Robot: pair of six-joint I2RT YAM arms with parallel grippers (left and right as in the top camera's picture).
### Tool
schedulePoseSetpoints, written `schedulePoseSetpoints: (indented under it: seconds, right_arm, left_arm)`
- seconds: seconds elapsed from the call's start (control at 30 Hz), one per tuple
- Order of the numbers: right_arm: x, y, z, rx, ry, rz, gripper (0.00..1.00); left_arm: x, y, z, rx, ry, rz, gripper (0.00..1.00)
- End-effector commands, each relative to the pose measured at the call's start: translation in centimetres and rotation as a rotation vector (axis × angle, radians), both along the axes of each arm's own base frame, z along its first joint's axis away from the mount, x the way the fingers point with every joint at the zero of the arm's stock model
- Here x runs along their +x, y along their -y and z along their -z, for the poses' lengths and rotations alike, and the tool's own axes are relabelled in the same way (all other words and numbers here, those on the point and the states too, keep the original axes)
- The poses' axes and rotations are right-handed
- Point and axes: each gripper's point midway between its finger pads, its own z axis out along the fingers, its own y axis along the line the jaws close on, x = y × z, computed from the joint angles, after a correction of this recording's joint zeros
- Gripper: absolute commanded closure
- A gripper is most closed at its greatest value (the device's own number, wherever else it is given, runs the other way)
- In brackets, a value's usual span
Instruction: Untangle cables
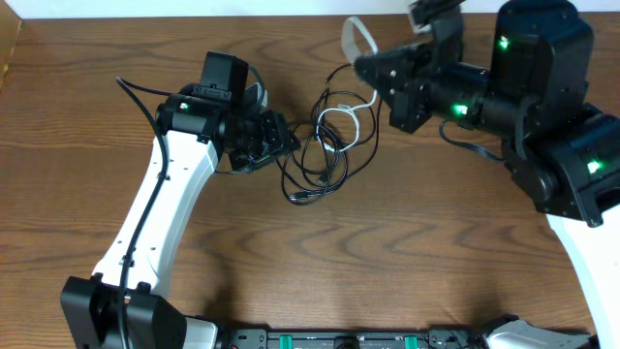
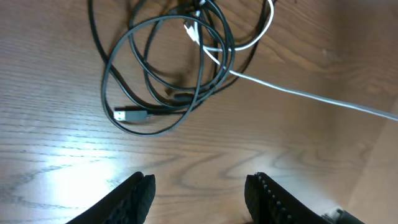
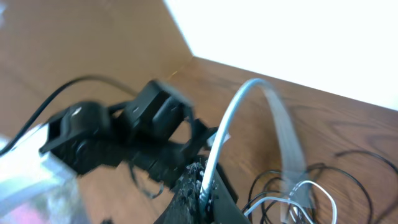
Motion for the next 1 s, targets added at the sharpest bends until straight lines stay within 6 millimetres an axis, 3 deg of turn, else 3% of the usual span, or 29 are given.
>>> schedulePoseSetpoints:
  seconds: [0.0, 0.17, 0.33, 0.4, 0.47, 0.6, 0.8, 0.97]
  right_arm:
    - [1.4, 1.6, -0.4, 0.061, -0.073, 0.173, 0.99]
    - [0.6, 0.2, -3.3, 0.209, -0.081, 0.106, 0.99]
    - [-0.5, 0.2, -8.9, 0.379, -0.003, 0.055, 0.99]
    - [-0.9, 1.1, -10.9, 0.410, 0.035, 0.064, 0.99]
    - [-1.4, 2.0, -12.8, 0.434, 0.075, 0.075, 0.99]
    - [-2.5, 3.8, -15.8, 0.487, 0.113, 0.097, 0.99]
    - [-4.2, 4.6, -18.4, 0.553, 0.128, 0.085, 0.99]
    - [-5.1, 5.1, -19.7, 0.575, 0.154, 0.080, 0.99]
  left_arm:
    - [-0.5, 0.8, -0.5, -0.053, -0.005, 0.033, 0.47]
    - [-1.2, 3.1, -2.1, -0.180, 0.065, 0.206, 0.47]
    - [-2.1, 5.0, -4.0, -0.305, 0.186, 0.407, 0.47]
    - [-2.6, 5.7, -5.0, -0.365, 0.241, 0.490, 0.33]
    - [-2.7, 5.9, -5.2, -0.378, 0.260, 0.510, 0.29]
    - [-2.5, 6.2, -5.6, -0.374, 0.311, 0.540, 0.12]
    - [-1.3, 8.5, -7.6, -0.379, 0.463, 0.593, 0.08]
    - [1.7, 9.4, -8.5, -0.331, 0.526, 0.475, 0.05]
